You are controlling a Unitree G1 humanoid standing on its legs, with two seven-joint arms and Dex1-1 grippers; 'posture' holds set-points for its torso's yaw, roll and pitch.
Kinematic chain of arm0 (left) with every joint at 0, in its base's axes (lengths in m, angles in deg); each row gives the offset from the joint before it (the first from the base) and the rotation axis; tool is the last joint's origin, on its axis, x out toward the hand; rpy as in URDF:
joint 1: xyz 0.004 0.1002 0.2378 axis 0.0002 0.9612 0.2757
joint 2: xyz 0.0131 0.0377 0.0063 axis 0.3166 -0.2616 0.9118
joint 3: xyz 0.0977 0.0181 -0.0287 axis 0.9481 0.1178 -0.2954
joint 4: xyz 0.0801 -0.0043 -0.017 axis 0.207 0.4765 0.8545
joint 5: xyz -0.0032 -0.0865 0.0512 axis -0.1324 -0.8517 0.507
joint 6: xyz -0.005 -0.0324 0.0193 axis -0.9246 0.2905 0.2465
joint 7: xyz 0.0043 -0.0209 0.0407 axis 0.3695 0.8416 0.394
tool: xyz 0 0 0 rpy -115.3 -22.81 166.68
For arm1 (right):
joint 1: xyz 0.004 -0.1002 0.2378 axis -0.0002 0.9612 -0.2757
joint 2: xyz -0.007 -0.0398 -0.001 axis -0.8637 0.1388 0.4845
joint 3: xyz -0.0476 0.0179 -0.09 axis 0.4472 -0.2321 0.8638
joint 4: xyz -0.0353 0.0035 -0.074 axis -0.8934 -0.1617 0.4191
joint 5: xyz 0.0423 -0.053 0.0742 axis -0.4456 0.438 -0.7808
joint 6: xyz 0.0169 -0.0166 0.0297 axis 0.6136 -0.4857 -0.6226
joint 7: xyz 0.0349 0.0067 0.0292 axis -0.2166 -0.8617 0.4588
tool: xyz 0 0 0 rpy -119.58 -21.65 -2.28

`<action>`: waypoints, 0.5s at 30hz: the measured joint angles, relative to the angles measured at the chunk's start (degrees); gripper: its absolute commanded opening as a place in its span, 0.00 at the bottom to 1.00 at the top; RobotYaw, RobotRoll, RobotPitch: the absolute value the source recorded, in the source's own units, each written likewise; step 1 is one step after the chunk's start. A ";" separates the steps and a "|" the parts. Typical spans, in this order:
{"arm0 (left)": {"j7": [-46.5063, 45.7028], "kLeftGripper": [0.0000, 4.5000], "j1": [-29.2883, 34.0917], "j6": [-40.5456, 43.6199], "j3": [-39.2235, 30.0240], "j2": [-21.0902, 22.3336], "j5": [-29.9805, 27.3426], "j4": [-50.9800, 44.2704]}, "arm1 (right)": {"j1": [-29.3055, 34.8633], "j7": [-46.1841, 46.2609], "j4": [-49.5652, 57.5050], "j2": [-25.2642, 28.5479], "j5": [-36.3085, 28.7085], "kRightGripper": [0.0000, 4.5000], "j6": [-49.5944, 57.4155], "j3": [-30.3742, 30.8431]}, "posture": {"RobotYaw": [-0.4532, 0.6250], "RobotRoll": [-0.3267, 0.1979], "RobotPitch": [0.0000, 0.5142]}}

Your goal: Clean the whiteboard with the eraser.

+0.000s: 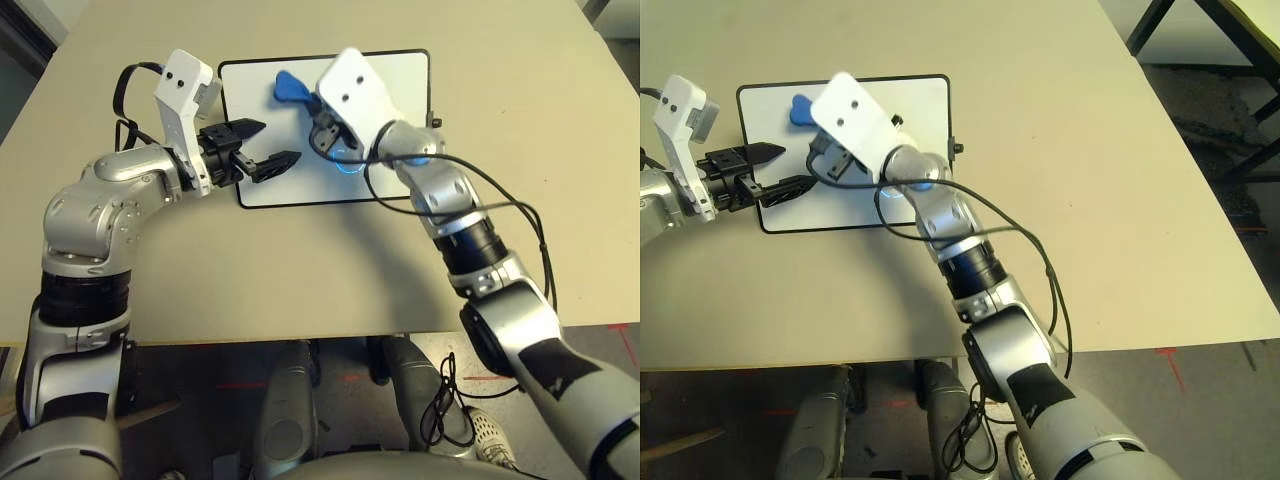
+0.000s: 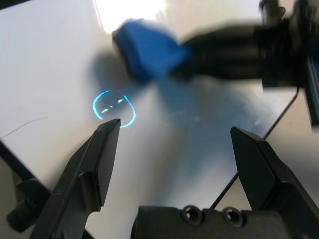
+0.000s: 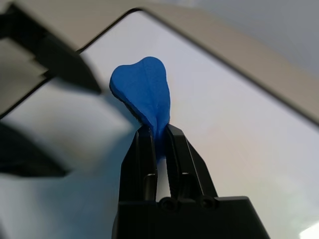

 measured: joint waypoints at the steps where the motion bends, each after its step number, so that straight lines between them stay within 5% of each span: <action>1: 0.00 1.00 0.00 0.00 0.00 0.00 0.01 0.00 | 0.28 -0.25 0.31 0.01 0.00 0.04 0.43 0.20 | 0.50 0.62 0.65; 15: 0.00 1.00 0.00 -0.01 0.00 -0.09 0.05 0.04 | -8.61 2.54 -9.82 0.20 -0.33 0.04 -4.34 -4.06 | 0.49 0.62 0.64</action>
